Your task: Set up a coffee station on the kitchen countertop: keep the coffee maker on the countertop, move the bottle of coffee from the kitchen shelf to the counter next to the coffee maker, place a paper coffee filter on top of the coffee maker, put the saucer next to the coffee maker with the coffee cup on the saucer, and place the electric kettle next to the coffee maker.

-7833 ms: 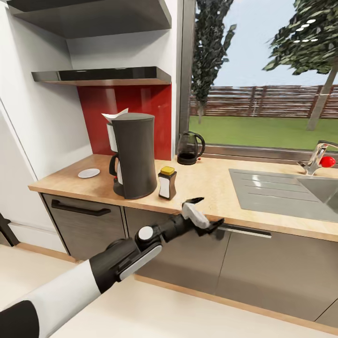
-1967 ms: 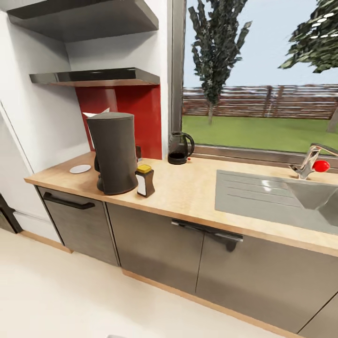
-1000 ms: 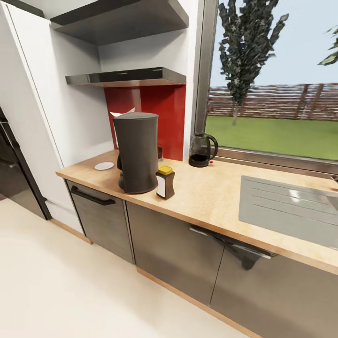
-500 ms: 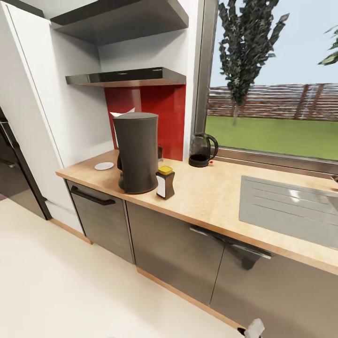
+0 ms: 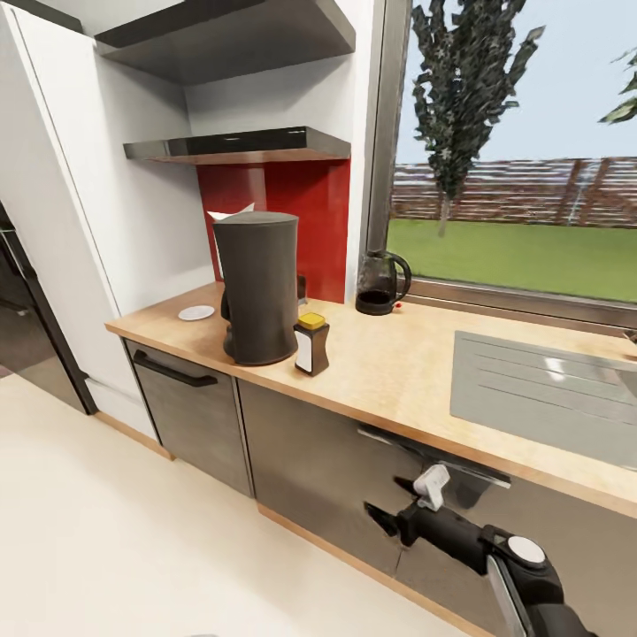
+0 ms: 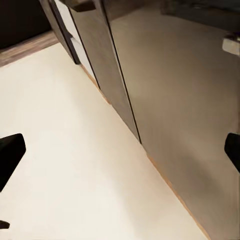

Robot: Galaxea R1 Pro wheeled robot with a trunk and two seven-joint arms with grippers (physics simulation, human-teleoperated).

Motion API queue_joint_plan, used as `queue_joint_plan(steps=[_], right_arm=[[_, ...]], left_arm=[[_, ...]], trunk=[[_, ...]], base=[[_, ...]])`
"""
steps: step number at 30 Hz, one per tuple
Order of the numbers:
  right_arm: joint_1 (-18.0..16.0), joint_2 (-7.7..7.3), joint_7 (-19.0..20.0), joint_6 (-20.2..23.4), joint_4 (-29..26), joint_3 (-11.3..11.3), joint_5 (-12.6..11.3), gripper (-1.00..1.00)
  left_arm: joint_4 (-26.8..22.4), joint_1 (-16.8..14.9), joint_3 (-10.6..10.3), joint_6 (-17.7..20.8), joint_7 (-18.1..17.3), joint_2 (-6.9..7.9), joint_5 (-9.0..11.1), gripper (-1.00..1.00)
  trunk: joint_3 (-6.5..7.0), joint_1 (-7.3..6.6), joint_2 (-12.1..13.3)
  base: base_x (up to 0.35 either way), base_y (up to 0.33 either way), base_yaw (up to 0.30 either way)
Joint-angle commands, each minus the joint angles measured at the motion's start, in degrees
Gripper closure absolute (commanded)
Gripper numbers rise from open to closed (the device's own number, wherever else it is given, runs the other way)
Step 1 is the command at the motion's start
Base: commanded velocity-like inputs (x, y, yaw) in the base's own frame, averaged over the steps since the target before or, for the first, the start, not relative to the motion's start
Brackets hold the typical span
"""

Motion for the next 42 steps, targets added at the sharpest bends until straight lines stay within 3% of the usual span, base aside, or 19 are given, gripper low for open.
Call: queue_joint_plan(steps=[1, 5, 13, 15, 16, 20, 22, 25, 26, 27, 28, 29, 31, 34, 35, 39, 42], right_arm=[[-1.22, 0.03, 0.30, 1.33, -0.44, 0.02, -0.20, -1.00], [-5.79, 0.07, 0.31, 4.76, -1.30, 0.24, -1.08, -1.00], [-18.14, 0.13, 0.19, 14.50, -1.77, 0.38, -5.92, -1.00], [-19.95, 0.20, 0.17, 15.96, -1.78, 0.39, -6.36, -1.00], [-23.76, 0.27, 0.05, 18.55, -1.79, 0.39, -6.79, -1.00], [-28.68, -0.17, -0.56, 21.31, -1.69, 0.23, -6.77, -1.00], [-31.78, -1.53, -1.89, 22.21, -1.62, 0.14, -6.70, -1.00], [-37.08, -4.80, -6.34, 23.01, -1.56, 0.07, -6.44, -1.00], [-41.16, -8.85, -12.12, 24.62, -1.25, 0.06, -5.88, -1.00], [-42.03, -10.05, -13.48, 25.04, -1.01, 0.05, -5.79, -1.00], [-44.83, -14.07, -17.50, 26.01, 1.31, 0.10, -5.56, -1.00], [-46.69, -16.14, -20.02, 26.14, 5.59, 0.13, -4.93, -1.00], [-48.76, -17.04, -22.53, 24.70, 11.88, 0.18, -0.80, -1.00], [-50.49, -17.34, -23.40, 22.22, 16.66, 0.20, 3.78, -1.00], [-51.50, -17.46, -23.69, 20.94, 19.29, 0.21, 6.30, -1.00], [-53.23, -17.61, -24.22, 19.10, 23.50, 0.17, 9.82, -1.00], [-53.83, -17.65, -24.27, 18.36, 25.46, 0.14, 10.62, -1.00]], left_arm=[[0.02, -0.04, -0.48, -0.39, -0.07, 0.03, 0.32, -1.00], [0.01, -0.04, -0.49, -0.38, -0.07, 0.02, 0.32, -1.00], [0.00, -0.04, -0.49, -0.38, -0.07, 0.00, 0.30, -1.00], [0.00, -0.04, -0.49, -0.38, -0.07, 0.00, 0.30, -1.00], [0.00, -0.04, -0.47, -0.36, -0.05, 0.02, 0.29, -1.00], [0.05, -0.04, -0.27, -0.27, 0.00, 0.12, 0.34, -1.00], [0.13, -0.04, -0.16, -0.24, 0.01, 0.15, 0.36, -1.00], [0.44, -0.04, 0.23, -0.16, 0.04, 0.32, 0.38, -1.00], [0.69, -0.04, 1.69, -0.08, 0.03, 0.79, 0.38, -1.00], [0.87, -0.04, 2.04, -0.07, 0.03, 0.86, 0.38, -1.00], [1.94, -0.04, 2.98, -0.04, 0.02, 1.03, 0.38, -1.00], [2.48, -0.04, 3.37, -0.03, 0.02, 1.09, 0.38, -1.00], [2.73, -0.04, 3.53, -0.03, 0.02, 1.14, 0.38, -1.00], [2.81, -0.04, 3.58, -0.03, -0.02, 1.22, 0.38, -1.00], [2.84, -0.04, 3.61, -0.03, -0.04, 1.34, 0.38, -1.00], [2.96, -0.04, 4.26, -0.04, -0.03, 2.78, 0.38, -1.00], [3.08, 0.05, 7.44, 0.07, -0.31, 5.38, 0.38, -1.00]], trunk=[[-0.06, 0.00, -0.03], [-0.06, 0.00, -0.03], [-0.06, 0.00, -0.03], [-0.06, 0.00, -0.03], [-0.06, 0.00, -0.03], [-0.06, 0.00, -0.03], [-0.06, 0.00, -0.03], [-0.06, 0.00, -0.03], [-0.06, 0.00, -0.03], [-0.06, 0.00, -0.03], [-0.06, 0.00, -0.03], [-0.06, 0.00, -0.03], [-0.06, 0.00, -0.03], [-0.06, 0.00, -0.03], [-0.06, 0.00, -0.03], [-0.06, 0.00, -0.03], [-0.06, 0.00, -0.03]], base=[[0.000, 0.000, 0.000], [0.000, 0.000, 0.000], [0.000, 0.000, 0.000], [0.000, 0.000, 0.000], [0.000, 0.000, 0.000], [0.000, 0.000, 0.000], [0.000, 0.000, 0.000], [0.000, 0.000, 0.000], [0.000, 0.000, 0.000], [0.000, 0.000, 0.000], [0.000, 0.000, 0.000], [0.000, 0.000, 0.000], [0.046, 0.000, 0.000], [0.139, 0.000, 0.000], [0.089, 0.000, 0.000], [0.044, 0.000, 0.000], [0.020, 0.000, 0.000]])
